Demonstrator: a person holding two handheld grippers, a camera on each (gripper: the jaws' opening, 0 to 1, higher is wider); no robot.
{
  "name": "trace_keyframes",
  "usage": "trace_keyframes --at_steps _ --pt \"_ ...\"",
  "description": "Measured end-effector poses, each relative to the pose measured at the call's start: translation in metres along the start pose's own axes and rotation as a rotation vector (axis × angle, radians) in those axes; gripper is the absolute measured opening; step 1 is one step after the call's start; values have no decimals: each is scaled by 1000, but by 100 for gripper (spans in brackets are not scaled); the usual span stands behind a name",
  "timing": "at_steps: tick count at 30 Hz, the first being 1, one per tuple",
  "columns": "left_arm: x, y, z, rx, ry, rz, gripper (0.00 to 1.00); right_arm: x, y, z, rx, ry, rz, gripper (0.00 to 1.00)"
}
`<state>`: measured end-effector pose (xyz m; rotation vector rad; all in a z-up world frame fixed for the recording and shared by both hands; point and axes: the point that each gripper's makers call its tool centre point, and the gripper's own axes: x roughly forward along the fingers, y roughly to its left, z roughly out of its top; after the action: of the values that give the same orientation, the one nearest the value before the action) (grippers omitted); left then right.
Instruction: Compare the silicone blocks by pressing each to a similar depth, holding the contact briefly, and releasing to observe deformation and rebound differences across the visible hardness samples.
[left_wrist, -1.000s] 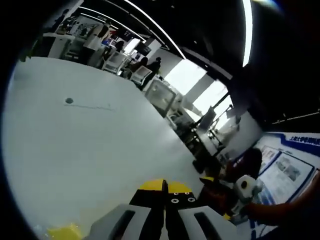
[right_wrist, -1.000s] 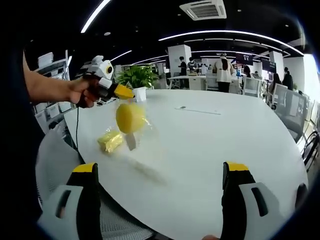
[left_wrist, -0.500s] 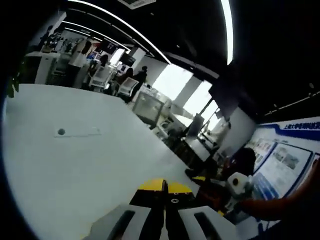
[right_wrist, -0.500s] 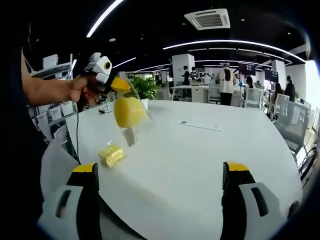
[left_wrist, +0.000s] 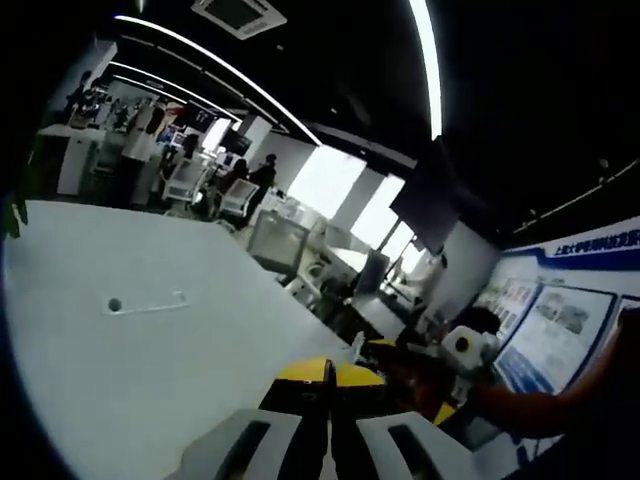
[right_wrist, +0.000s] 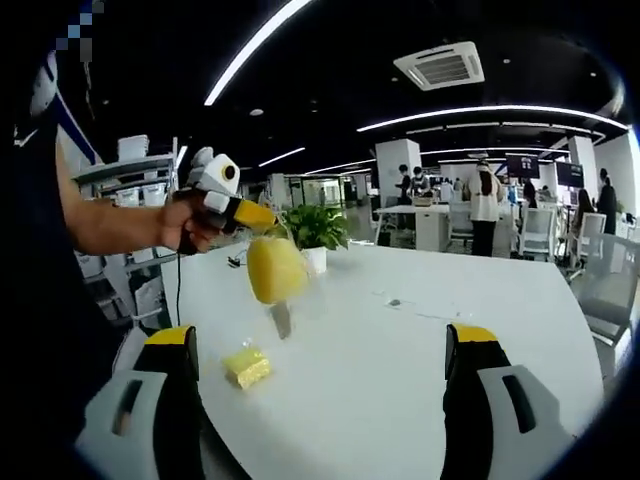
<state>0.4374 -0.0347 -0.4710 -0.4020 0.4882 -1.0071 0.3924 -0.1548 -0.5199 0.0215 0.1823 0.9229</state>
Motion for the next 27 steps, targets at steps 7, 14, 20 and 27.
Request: trace_keyframes --at_steps 7,14,20,27 --pt "-6 -14 8 2 -12 -32 0 16 8 16 -40 -7 47 96" --pt "-12 -32 20 20 -34 -66 0 27 18 34 4 -70 126 96" --pt "-13 -42 20 25 -33 -100 0 29 24 46 68 -105 196 90" --pt "-24 -56 20 11 -39 -139 0 43 48 45 14 -89 306 84"
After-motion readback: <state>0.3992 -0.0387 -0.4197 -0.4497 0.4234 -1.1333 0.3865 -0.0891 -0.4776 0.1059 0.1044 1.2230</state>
